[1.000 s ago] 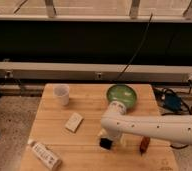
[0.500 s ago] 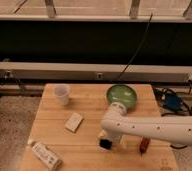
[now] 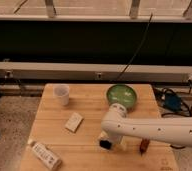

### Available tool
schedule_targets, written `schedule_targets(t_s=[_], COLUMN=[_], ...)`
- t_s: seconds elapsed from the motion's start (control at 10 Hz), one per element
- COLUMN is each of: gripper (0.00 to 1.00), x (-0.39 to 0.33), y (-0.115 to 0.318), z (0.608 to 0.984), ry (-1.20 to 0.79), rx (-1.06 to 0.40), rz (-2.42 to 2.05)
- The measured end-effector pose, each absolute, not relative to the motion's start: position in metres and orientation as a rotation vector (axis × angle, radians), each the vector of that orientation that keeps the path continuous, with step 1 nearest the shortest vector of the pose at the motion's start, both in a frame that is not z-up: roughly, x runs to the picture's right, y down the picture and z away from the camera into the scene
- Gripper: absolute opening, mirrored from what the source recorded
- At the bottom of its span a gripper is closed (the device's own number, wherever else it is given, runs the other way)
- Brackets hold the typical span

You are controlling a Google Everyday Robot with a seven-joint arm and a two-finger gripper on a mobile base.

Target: Place the eraser on the white sponge

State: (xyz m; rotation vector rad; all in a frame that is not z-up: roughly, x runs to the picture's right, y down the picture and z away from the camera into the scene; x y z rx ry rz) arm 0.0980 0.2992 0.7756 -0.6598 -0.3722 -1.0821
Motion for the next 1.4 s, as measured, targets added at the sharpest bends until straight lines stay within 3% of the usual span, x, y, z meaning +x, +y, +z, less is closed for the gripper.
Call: schedule_targets(t_s=[0.4, 0.6, 0.7, 1.0, 1.4], gripper=[0.79, 0.67, 0.53, 0.24, 0.2], x=[0.093, 0.089, 0.085, 0.081, 0.079], y=[0.297, 0.294, 0.291, 0.286, 0.278], z=[0.776, 0.777, 0.779, 0.785, 0.786], ry=[-0.393, -0.412, -0.426, -0.452, -0.46], rx=[-0.658, -0.655, -0.651, -0.641, -0.616], rz=[-1.087, -1.098, -1.106, -1.109, -1.127])
